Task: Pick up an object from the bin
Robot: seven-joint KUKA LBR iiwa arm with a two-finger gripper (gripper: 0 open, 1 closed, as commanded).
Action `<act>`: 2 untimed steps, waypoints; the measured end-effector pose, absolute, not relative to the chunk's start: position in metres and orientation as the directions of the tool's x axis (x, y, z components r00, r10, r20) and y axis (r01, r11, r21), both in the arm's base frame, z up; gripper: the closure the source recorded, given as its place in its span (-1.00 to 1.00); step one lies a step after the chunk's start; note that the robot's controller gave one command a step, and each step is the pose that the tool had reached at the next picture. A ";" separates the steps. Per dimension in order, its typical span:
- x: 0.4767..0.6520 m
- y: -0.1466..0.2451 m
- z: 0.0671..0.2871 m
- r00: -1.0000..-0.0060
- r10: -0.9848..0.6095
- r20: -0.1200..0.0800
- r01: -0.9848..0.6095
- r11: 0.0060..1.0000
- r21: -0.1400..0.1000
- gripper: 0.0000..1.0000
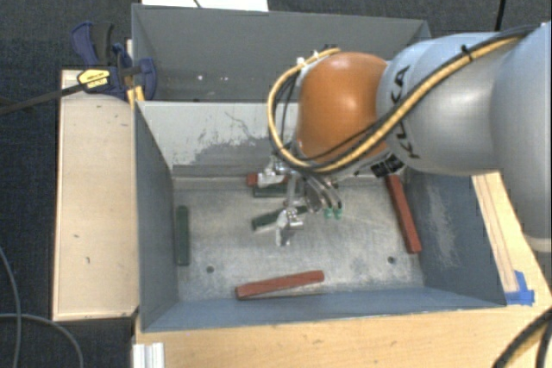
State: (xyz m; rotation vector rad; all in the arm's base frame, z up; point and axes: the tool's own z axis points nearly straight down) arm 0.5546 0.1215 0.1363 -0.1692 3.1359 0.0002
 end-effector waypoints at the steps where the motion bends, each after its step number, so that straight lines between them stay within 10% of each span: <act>1: 0.573 0.090 0.125 -0.924 -0.382 -0.003 -0.382 0.924 0.002 -1.00; 2: 0.558 0.106 0.075 -0.886 -0.463 -0.015 -0.463 0.886 -0.001 1.00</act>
Offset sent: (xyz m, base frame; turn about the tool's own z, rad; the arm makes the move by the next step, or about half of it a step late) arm -0.0009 -0.0177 -0.0663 -0.3781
